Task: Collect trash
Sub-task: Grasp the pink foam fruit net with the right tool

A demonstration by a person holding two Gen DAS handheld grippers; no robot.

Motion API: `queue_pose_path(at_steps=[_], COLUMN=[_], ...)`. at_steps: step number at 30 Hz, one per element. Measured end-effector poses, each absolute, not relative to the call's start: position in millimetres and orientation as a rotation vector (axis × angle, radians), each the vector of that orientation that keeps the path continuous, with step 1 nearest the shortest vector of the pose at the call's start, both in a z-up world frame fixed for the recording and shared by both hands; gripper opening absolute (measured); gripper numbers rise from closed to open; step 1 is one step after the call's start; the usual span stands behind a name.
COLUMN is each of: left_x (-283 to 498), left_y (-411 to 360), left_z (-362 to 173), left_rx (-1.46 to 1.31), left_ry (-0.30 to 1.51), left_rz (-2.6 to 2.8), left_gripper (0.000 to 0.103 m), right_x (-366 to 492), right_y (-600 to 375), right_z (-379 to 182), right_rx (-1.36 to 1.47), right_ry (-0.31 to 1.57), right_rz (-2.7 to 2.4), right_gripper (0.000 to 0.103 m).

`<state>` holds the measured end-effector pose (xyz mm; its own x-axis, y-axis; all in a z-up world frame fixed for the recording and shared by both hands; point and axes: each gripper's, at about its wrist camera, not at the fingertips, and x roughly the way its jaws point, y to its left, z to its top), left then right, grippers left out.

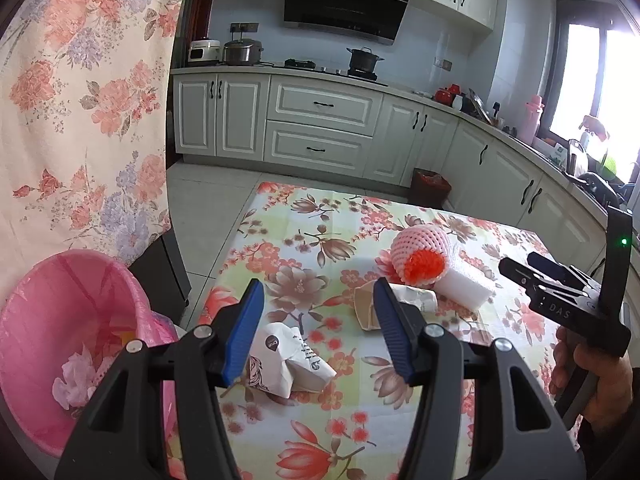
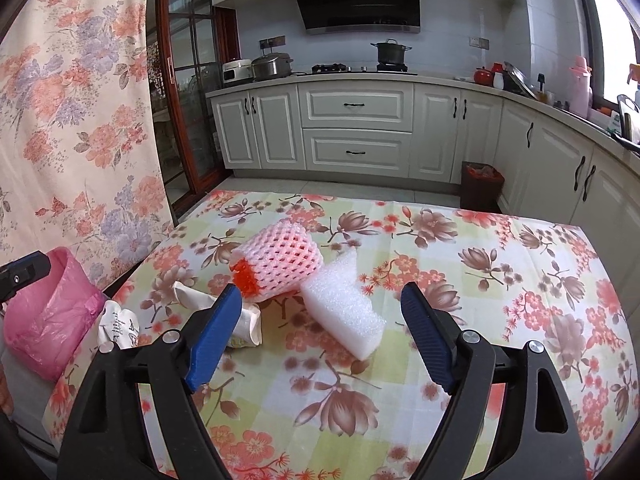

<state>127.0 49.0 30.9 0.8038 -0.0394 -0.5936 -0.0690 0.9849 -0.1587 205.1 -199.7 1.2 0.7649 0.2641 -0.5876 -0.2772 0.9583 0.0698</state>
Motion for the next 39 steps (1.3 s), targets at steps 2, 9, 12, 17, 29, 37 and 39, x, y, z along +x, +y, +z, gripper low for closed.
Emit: queue_pose_path(at_steps=[2, 9, 12, 17, 29, 37, 39], left_x=[131, 144, 148, 152, 152, 149, 147], left_y=[49, 58, 61, 63, 62, 62, 62], left_z=[28, 20, 15, 0, -12, -19, -20], left_rx=[-0.177, -0.186, -0.188, -0.195, -0.209, -0.224, -0.225], left_ry=[0.644, 0.659, 0.673, 0.705, 0.731, 0.745, 0.747], left_rz=[0.014, 0.02, 0.022, 0.023, 0.017, 0.018, 0.019], left_gripper=[0.055, 0.055, 0.055, 0.055, 0.062, 0.064, 0.064], right_x=[214, 243, 256, 275, 298, 290, 285], right_y=[-193, -165, -154, -137, -123, -124, -126], right_z=[1, -4, -10, -22, -46, -54, -52], right_rx=[-0.028, -0.058, -0.078, -0.116, -0.147, -0.16, -0.153], right_ry=[0.64, 0.662, 0.677, 0.701, 0.79, 0.803, 0.79], right_rz=[0.301, 0.33, 0.333, 0.334, 0.336, 0.361, 0.368], right_gripper=[0.079, 0.079, 0.079, 0.079, 0.061, 0.021, 0.019])
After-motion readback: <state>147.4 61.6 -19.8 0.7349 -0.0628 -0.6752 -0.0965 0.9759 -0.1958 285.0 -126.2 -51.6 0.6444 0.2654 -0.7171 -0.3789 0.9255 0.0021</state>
